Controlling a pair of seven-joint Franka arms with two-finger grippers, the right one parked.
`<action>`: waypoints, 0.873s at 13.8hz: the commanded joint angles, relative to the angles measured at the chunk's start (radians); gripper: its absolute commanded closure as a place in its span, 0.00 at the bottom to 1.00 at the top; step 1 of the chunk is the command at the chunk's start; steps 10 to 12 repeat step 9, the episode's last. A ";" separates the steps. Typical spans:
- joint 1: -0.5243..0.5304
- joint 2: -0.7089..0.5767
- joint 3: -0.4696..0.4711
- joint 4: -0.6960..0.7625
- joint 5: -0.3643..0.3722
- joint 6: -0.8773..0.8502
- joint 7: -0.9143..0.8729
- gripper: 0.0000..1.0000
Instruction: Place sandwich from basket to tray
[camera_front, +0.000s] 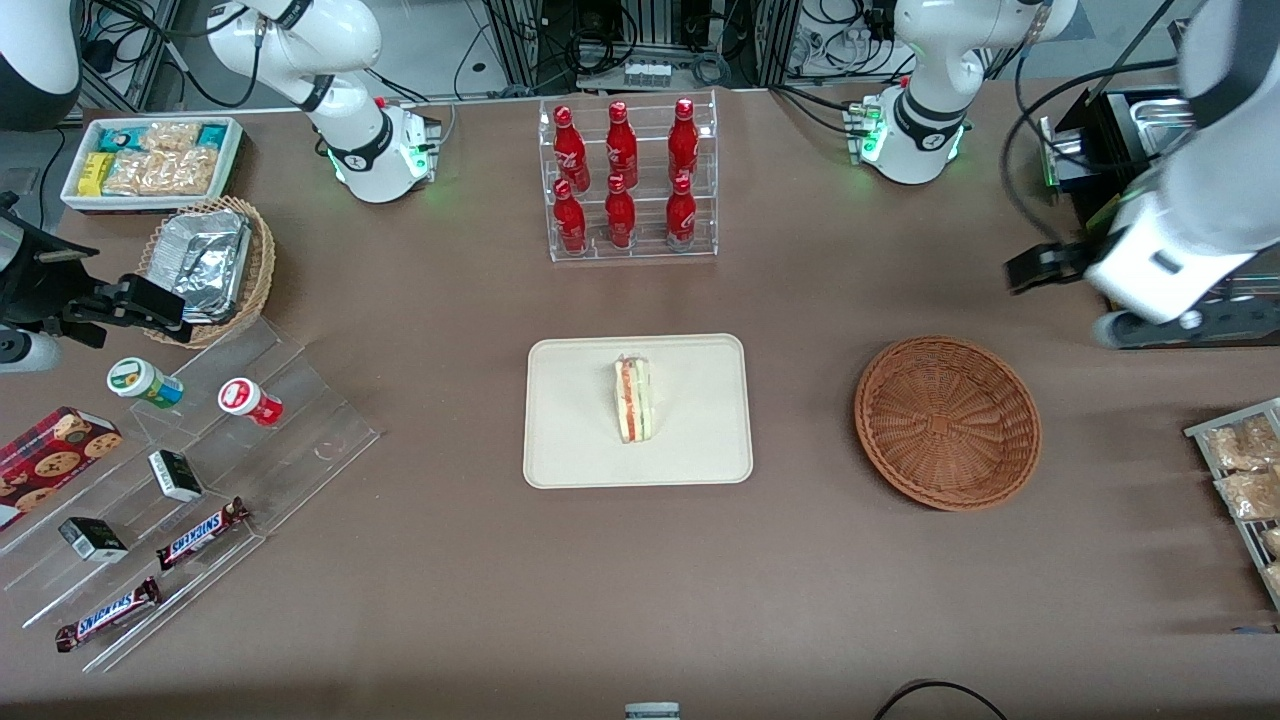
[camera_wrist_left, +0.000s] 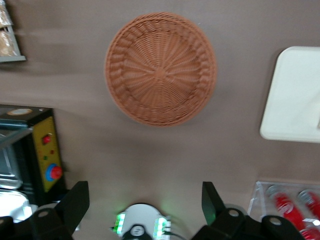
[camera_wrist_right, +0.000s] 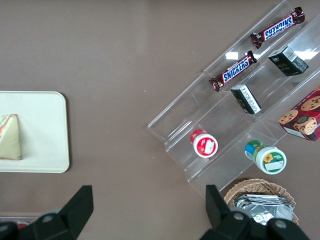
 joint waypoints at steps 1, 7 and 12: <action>0.006 -0.086 0.077 -0.092 -0.023 0.005 0.140 0.01; -0.007 -0.084 0.127 -0.112 0.004 0.025 0.192 0.01; -0.010 -0.057 0.130 -0.063 -0.008 0.015 0.191 0.01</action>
